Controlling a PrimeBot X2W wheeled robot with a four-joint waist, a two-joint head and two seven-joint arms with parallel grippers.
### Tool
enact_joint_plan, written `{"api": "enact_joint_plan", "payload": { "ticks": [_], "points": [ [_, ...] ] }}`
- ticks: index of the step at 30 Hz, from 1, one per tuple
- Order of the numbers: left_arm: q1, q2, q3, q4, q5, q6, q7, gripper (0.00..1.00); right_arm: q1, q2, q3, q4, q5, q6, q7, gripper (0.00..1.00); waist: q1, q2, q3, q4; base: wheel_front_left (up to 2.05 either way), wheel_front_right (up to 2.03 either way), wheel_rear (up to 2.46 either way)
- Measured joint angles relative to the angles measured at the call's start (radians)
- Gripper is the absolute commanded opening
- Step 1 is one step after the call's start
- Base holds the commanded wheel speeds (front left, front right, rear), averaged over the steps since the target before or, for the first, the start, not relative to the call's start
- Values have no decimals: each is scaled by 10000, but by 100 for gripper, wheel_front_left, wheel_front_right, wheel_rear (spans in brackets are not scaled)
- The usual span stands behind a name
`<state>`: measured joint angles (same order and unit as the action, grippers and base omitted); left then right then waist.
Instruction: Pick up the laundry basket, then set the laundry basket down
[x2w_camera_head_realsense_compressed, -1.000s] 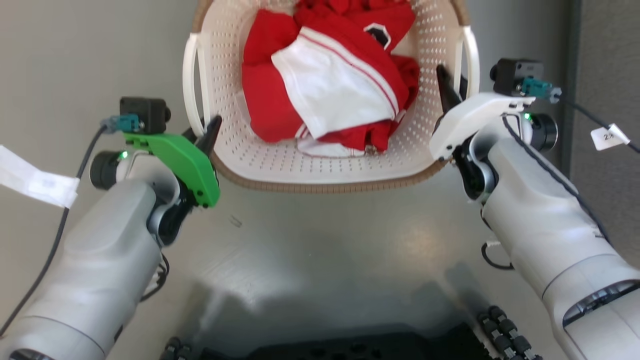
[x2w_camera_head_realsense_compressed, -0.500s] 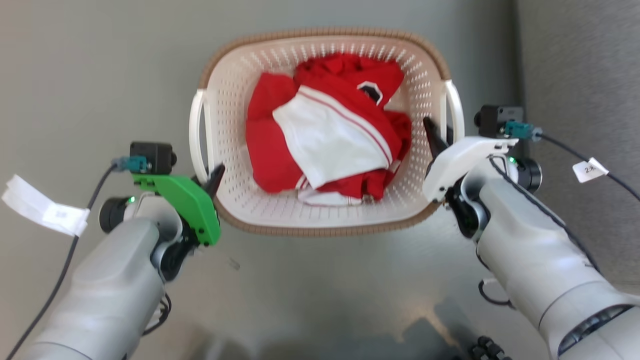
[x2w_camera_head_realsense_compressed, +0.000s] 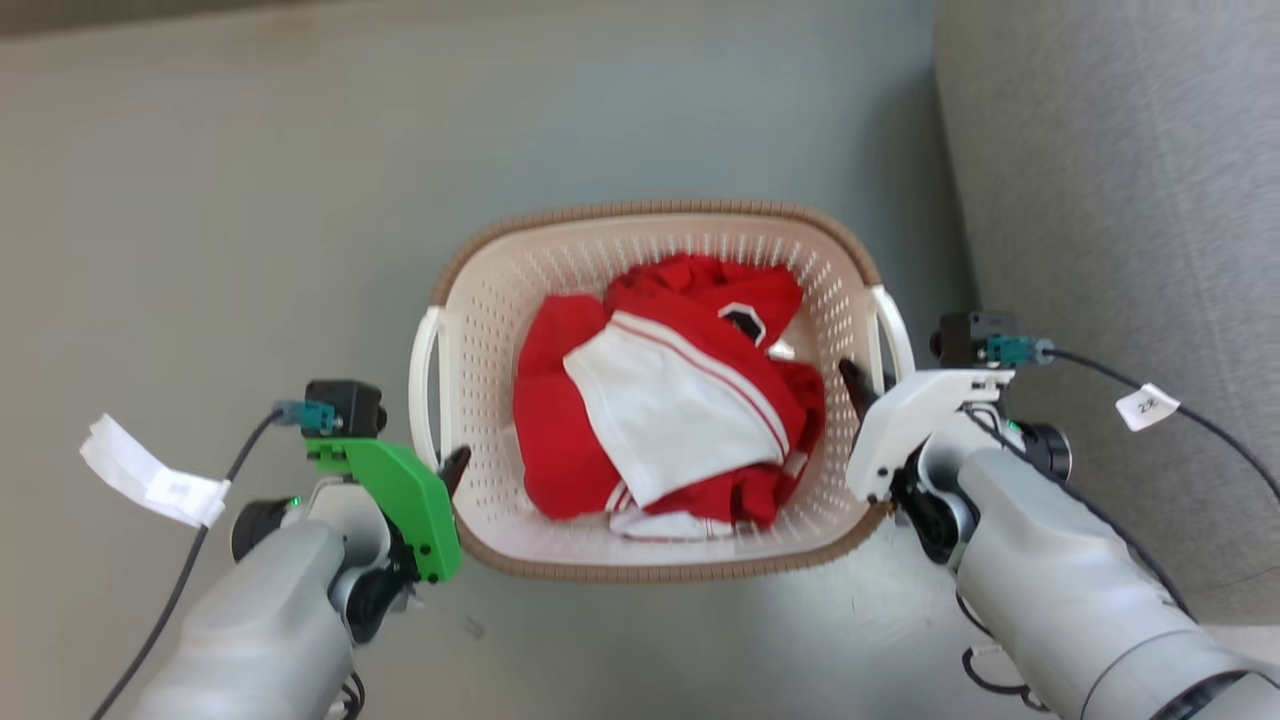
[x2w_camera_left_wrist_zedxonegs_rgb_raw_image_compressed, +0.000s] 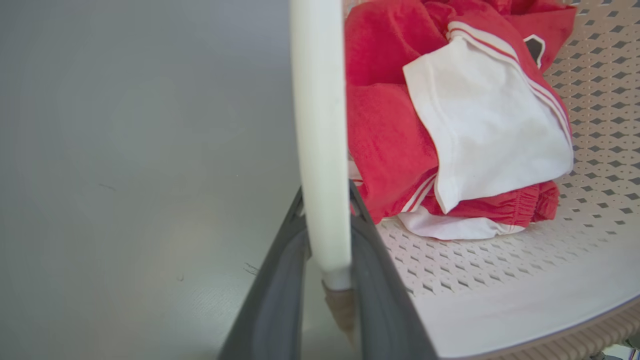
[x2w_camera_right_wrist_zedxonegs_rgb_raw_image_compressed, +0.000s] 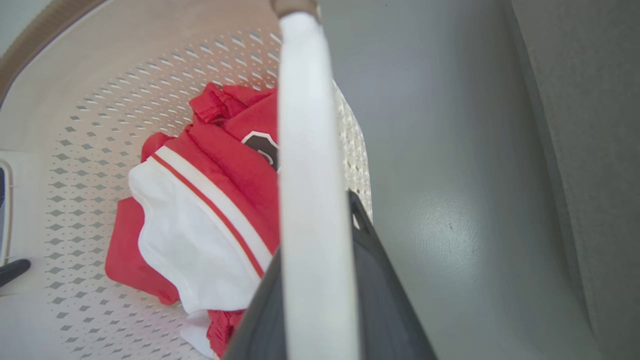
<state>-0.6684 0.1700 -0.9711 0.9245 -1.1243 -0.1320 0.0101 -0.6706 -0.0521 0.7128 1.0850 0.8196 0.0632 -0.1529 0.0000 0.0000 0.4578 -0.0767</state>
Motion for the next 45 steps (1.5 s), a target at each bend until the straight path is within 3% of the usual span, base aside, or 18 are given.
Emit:
{"api": "enact_joint_plan", "payload": {
  "ticks": [22,45],
  "points": [
    [1580,-918,-209,1386,-957,-4,1582,0,1788,-130,1035,215,1279,86,1766,0,-1,0,-3090,-366,0,0,0],
    [1516,-1114,-113,2044,-1099,-13,2017,0,1654,-232,1710,-125,1764,82,2330,0,0,0,-3329,-309,0,0,0]
  ]
}}
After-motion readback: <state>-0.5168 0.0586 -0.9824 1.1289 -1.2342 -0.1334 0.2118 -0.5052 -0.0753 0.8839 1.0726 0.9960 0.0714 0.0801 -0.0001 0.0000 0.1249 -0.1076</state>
